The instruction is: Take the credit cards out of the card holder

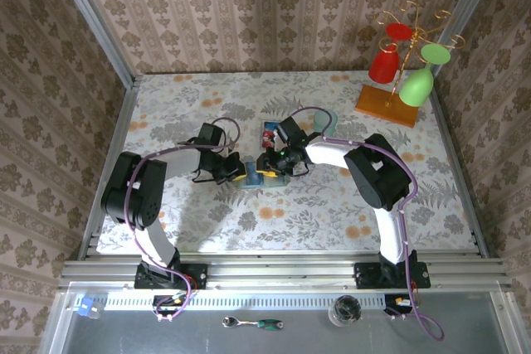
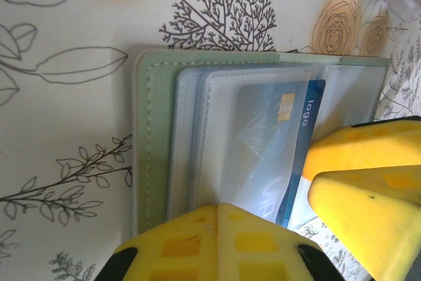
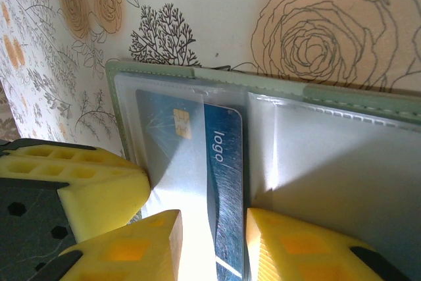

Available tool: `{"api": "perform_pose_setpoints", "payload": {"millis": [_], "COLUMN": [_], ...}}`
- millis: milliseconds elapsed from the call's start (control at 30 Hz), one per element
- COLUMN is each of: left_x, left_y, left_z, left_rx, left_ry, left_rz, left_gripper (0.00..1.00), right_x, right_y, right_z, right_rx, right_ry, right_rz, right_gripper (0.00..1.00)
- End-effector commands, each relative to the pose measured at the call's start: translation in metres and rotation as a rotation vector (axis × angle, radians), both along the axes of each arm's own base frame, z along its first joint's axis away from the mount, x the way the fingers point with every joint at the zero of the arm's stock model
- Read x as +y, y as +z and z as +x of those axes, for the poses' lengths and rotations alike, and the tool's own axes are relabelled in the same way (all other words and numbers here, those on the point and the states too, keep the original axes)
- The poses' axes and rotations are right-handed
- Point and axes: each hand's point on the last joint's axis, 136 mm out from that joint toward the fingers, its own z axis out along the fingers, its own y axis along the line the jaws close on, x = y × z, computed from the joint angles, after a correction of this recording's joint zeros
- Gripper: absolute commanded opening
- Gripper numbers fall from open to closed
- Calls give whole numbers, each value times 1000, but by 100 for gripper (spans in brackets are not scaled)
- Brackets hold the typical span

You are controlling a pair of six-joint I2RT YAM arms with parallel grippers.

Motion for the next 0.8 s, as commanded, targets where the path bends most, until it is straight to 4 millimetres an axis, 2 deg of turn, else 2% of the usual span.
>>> {"api": "perform_pose_setpoints", "payload": {"millis": [0,333,767], "left_x": [11,11,11], "left_y": [-10,-11,-12], "left_z": [-7,-7,-7], "left_rx": [31,34,37], "left_ry": [1,2,1], "left_rz": [47,49,48], "left_gripper": [0,0,0], "right_x": [-9,-9,6], "right_y": [-7,-9,2], "right_z": [-6,-6,-7], "right_rx": [16,13,17], "right_ry": [-7,-2,17], "right_rz": [-55,-74,29], "right_gripper": [33,33,29]}}
